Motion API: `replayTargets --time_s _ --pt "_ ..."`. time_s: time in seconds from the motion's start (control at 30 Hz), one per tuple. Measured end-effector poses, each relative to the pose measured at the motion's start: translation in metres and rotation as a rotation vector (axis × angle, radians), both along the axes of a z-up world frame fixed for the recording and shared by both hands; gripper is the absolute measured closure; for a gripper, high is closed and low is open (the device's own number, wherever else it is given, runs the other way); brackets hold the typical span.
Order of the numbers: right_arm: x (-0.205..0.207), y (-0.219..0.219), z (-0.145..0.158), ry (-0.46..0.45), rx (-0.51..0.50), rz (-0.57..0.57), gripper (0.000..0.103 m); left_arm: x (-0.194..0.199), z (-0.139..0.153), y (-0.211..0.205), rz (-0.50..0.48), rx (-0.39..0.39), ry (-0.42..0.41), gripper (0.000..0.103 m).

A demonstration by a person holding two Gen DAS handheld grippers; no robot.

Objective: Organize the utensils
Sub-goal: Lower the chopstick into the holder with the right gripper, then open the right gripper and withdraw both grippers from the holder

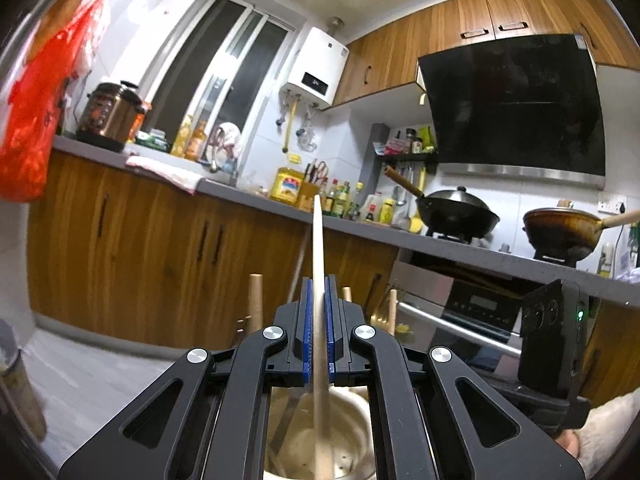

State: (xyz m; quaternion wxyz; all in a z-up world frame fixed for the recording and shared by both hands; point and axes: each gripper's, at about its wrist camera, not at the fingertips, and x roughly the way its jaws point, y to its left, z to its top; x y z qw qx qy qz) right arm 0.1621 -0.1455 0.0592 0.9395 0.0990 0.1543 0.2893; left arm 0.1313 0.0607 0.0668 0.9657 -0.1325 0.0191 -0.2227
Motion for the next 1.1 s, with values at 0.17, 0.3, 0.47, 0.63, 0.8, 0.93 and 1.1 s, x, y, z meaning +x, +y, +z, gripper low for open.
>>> replayTargets --time_s 0.17,0.3,0.47,0.63,0.8,0.93,1.1 --pt "0.000 -0.002 -0.001 -0.001 0.003 -0.002 0.098 -0.007 -0.001 0.004 0.007 0.007 -0.009 0.096" --pt "-0.001 -0.002 -0.002 -0.004 0.000 -0.002 0.098 -0.014 -0.004 0.007 -0.011 0.020 0.009 0.097" --pt "-0.001 -0.002 -0.002 -0.005 -0.002 -0.005 0.098 -0.019 -0.008 0.015 -0.014 0.022 0.024 0.099" --pt "-0.001 -0.002 -0.002 -0.006 -0.003 -0.005 0.098 -0.011 -0.016 0.015 -0.009 0.036 0.076 0.101" --pt "0.000 -0.001 -0.002 -0.005 -0.002 -0.005 0.098 -0.012 -0.020 0.012 -0.017 0.046 0.078 0.102" --pt "-0.001 0.001 0.000 -0.003 -0.009 0.013 0.098 -0.014 -0.019 0.011 -0.016 0.056 0.078 0.102" --pt "0.005 0.003 -0.004 0.065 -0.030 0.025 0.094 -0.023 -0.009 0.003 -0.019 0.118 0.088 0.102"
